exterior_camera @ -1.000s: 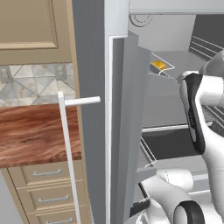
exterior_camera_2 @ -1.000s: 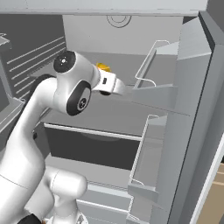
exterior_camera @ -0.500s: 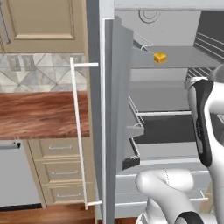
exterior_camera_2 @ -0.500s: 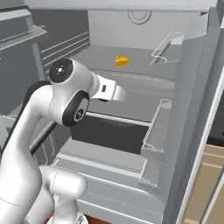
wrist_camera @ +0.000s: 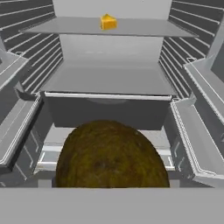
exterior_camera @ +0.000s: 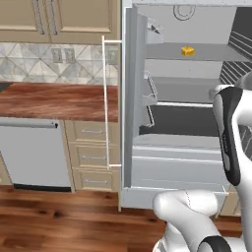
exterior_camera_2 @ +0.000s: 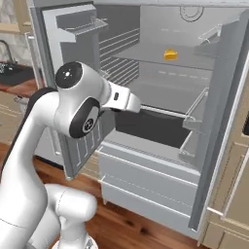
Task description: Take the cheese, fish, and avocado from the fridge and place them on the plate on the dining counter to create an appetizer plate.
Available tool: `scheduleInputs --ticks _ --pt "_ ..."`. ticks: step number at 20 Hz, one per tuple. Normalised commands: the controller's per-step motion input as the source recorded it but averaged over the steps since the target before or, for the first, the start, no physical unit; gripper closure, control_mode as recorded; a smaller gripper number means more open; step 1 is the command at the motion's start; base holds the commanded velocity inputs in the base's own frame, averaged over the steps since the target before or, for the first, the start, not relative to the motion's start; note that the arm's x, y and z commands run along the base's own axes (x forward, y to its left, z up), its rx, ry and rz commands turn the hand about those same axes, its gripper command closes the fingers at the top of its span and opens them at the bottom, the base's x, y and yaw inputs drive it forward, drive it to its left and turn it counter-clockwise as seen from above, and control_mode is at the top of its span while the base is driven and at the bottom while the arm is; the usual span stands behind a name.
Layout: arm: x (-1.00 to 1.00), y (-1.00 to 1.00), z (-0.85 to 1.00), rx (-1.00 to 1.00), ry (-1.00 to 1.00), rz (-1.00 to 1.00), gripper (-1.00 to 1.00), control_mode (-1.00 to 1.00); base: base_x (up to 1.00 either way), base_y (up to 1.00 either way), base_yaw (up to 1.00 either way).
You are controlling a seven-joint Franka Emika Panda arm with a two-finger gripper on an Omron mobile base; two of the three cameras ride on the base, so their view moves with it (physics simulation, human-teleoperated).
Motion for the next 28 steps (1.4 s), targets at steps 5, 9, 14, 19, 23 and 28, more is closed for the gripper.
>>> scheduleInputs --ticks 5,9,14,19,23,28 --pt "0.0 0.0 0.0 0.0 0.0 0.0 1.0 1.0 -1.0 -0.01 0.25" --pt "0.0 0.0 0.0 0.0 0.0 0.0 1.0 1.0 -0.88 -0.23 0.29" --pt "0.0 0.0 0.0 0.0 0.0 0.0 1.0 1.0 -0.59 -0.75 0.4" --pt "0.0 0.0 0.0 0.0 0.0 0.0 1.0 1.0 -0.87 -0.85 0.27" --pt "0.0 0.0 0.0 0.0 0.0 0.0 1.0 1.0 -0.81 -0.05 0.34" --pt "0.0 0.0 0.0 0.0 0.0 0.0 1.0 1.0 -0.7 0.05 0.48"
